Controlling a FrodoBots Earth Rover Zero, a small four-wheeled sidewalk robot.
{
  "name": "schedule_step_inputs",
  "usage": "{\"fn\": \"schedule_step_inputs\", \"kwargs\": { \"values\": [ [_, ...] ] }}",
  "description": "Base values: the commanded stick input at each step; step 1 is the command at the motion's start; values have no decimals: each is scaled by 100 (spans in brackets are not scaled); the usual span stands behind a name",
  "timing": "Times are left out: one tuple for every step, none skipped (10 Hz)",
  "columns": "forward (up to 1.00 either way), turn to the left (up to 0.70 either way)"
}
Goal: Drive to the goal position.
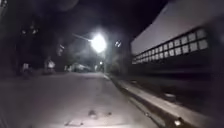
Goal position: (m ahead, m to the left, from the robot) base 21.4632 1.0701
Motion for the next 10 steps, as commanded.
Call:
{"fn": "schedule_step_inputs", "kwargs": {
  "values": [
    [49,30],
    [49,4],
    [49,4],
    [49,4],
    [49,4],
    [49,4],
    [49,4],
    [49,4],
    [49,4],
    [49,4]
  ]
}}
